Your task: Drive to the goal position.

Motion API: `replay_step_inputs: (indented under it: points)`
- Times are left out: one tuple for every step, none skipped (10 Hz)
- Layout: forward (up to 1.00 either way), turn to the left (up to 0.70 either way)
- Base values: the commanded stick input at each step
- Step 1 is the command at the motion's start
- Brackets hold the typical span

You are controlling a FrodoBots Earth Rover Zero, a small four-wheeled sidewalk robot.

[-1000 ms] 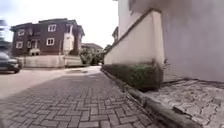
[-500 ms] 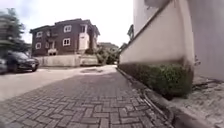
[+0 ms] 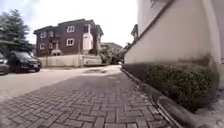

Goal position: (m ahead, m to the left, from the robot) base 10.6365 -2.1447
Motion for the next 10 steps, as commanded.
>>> replay_step_inputs:
  points:
    - [0.7, 0.03]
    - [0.7, 0.03]
    - [0.7, 0.03]
    - [0.7, 0.03]
    - [0.7, 0.03]
    - [0.7, 0.03]
    - [0.7, 0.03]
    - [0.7, 0.03]
    - [0.7, 0.03]
    - [0.7, 0.03]
